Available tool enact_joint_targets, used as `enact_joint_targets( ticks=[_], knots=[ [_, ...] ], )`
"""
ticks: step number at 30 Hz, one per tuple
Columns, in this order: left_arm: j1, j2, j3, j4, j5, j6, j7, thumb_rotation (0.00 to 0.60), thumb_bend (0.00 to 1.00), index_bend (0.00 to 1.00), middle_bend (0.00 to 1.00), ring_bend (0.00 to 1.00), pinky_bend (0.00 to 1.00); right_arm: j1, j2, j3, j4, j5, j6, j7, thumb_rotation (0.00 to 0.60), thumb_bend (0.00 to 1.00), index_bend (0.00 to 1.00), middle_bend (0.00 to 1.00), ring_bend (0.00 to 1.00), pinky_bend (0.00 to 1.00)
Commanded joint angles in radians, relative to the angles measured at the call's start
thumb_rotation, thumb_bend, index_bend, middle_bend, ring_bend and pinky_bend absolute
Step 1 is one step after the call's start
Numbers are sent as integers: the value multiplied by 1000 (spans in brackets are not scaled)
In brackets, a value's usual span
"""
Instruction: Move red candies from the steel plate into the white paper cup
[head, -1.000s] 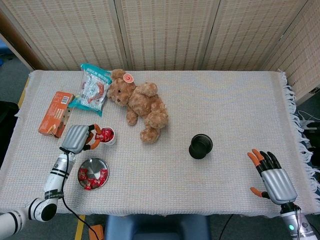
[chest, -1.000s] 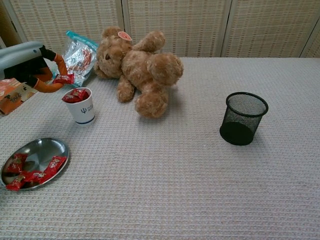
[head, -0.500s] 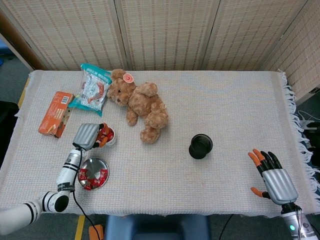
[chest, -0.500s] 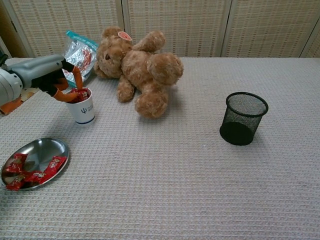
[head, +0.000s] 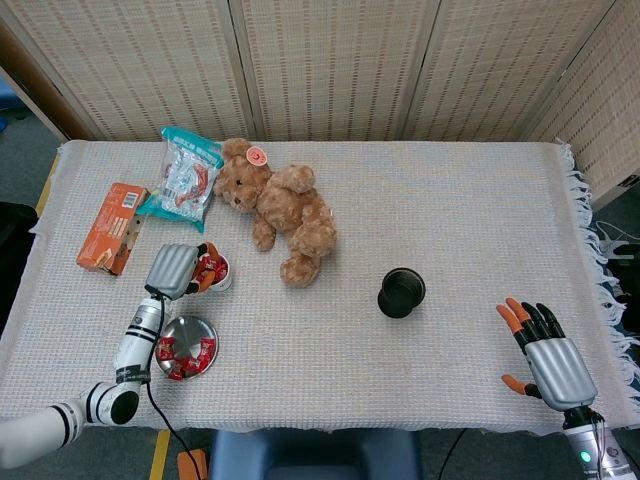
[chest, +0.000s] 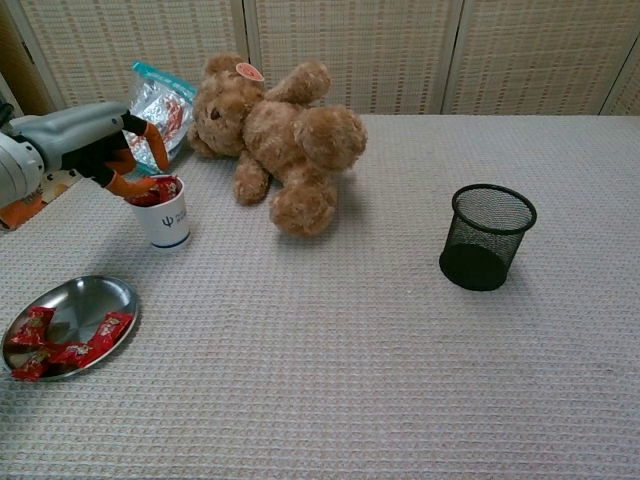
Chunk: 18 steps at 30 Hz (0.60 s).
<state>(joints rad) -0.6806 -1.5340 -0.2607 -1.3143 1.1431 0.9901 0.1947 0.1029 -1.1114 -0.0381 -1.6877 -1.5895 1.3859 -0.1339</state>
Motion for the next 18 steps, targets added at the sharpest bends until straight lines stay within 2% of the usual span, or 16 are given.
enact_joint_targets(
  ticks=[1,5,7,9,11,12,14,15,16,18],
  knots=[
    [11,19,7,-22,8,16,-3,600,385,410,965,932,1000,-2,0,0,-1,-2,3,0,600,15,0,0,0,0],
    [61,72,37,-92,72,88,-48,600,385,361,908,917,1000,-3,3,0,0,-4,7,4,600,15,0,0,0,0],
    [104,109,67,-136,122,142,-88,600,384,316,801,862,1000,-5,5,0,0,-7,12,7,600,15,0,0,0,0],
    [171,165,122,-193,199,212,-173,600,384,264,646,720,979,-9,9,-1,-2,-13,22,10,600,15,0,0,0,0],
    [247,229,197,-232,277,278,-273,600,384,207,452,513,834,-13,9,-1,-1,-15,31,8,600,15,0,0,0,0],
    [278,256,231,-235,315,308,-315,600,385,172,327,369,657,-15,9,-1,-1,-16,33,5,600,15,0,0,0,0],
    [358,292,295,-211,374,399,-357,600,386,129,139,132,338,-15,9,0,0,-9,31,0,600,15,0,0,0,0],
    [393,296,312,-194,389,446,-359,600,386,119,79,54,235,-15,8,2,0,-3,28,-4,600,15,0,0,0,0],
    [427,293,321,-176,397,496,-353,600,387,113,44,14,182,-15,7,5,-1,5,25,-9,600,15,0,0,0,0],
    [496,276,323,-143,397,597,-316,600,386,110,28,0,150,-14,6,11,-8,25,16,-24,600,15,0,0,0,0]
  ],
)
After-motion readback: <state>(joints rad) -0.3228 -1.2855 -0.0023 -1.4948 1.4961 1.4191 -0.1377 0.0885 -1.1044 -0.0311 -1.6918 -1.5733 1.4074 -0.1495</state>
